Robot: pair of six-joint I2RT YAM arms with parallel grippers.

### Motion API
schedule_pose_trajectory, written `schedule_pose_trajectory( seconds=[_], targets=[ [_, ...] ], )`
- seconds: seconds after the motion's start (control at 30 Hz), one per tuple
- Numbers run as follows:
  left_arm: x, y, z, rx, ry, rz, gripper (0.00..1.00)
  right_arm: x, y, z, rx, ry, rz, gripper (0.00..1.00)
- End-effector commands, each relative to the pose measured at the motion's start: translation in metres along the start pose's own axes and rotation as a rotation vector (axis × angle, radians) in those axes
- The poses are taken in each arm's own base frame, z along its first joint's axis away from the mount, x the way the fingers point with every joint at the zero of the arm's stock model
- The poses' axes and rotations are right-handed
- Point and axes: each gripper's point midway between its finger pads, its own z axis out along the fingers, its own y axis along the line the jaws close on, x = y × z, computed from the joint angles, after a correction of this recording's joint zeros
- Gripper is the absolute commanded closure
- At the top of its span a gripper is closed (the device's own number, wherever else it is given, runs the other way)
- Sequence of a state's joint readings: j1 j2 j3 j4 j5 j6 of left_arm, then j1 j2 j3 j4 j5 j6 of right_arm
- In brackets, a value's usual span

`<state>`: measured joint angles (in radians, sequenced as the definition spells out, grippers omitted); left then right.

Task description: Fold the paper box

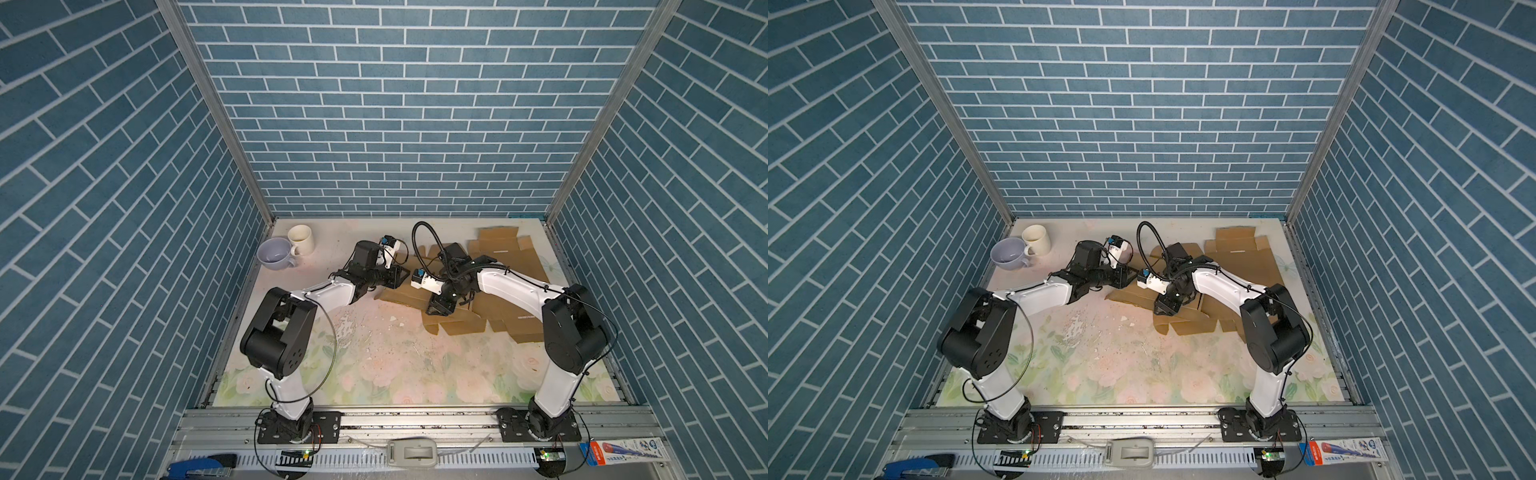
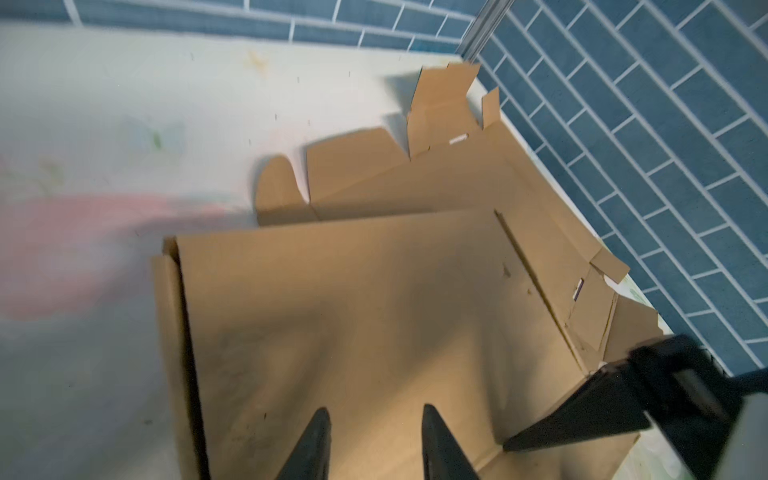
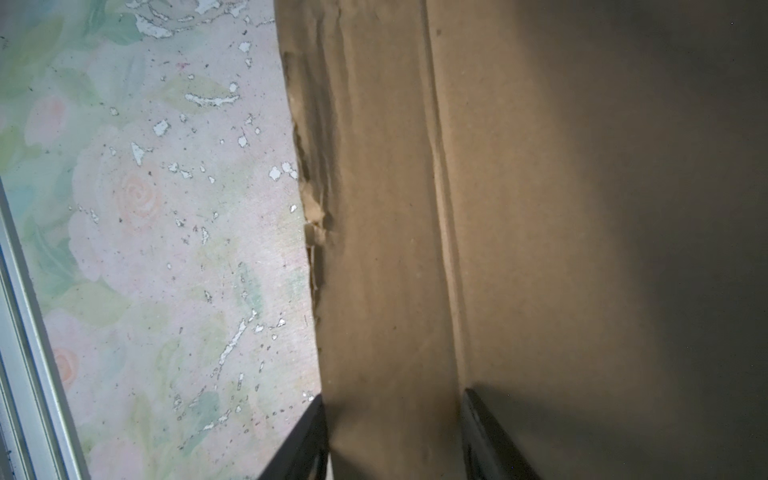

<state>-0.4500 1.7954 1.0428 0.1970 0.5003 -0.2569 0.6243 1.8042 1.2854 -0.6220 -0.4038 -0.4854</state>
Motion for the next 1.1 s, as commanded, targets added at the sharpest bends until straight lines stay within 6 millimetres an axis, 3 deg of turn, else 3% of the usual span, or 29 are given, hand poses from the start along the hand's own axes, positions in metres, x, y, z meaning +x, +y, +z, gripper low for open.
schedule_pose_trajectory(
  seconds=[0.0,0.07,0.13,0.23,0.43,0.53,0.67,0.73,0.8,1.07],
  targets=[
    [0.029,0.01,0.01,0.006,0.083,-0.074,0.64,0.006,0.003,0.007,-0.025,-0.016,0.06,0.49],
    [0.041,0.015,0.014,-0.003,0.108,-0.099,0.64,0.005,0.0,0.007,-0.018,-0.023,0.07,0.48],
    [0.04,0.016,0.011,-0.007,0.1,-0.109,0.64,0.001,-0.003,0.003,-0.01,-0.038,0.081,0.48],
    [0.024,0.013,0.0,-0.017,0.053,-0.089,0.63,-0.013,-0.008,-0.017,0.008,-0.119,0.117,0.48],
    [-0.012,0.02,-0.025,-0.022,-0.022,-0.107,0.56,-0.029,-0.046,-0.076,0.132,-0.356,0.354,0.42],
    [-0.026,0.028,-0.035,-0.031,-0.053,-0.129,0.54,-0.012,-0.072,-0.099,0.211,-0.411,0.561,0.4],
    [-0.032,0.051,-0.043,-0.091,-0.058,-0.17,0.49,0.041,-0.103,-0.121,0.289,-0.445,0.955,0.39],
    [-0.027,0.06,-0.039,-0.108,-0.033,-0.193,0.45,0.068,-0.108,-0.123,0.23,-0.469,1.157,0.38],
    [-0.02,0.065,-0.032,-0.111,-0.006,-0.215,0.39,0.08,-0.106,-0.118,0.128,-0.501,1.272,0.37],
    [-0.004,0.08,-0.002,-0.086,0.076,-0.295,0.33,0.089,-0.105,-0.078,-0.055,-0.487,1.365,0.19]
  ],
)
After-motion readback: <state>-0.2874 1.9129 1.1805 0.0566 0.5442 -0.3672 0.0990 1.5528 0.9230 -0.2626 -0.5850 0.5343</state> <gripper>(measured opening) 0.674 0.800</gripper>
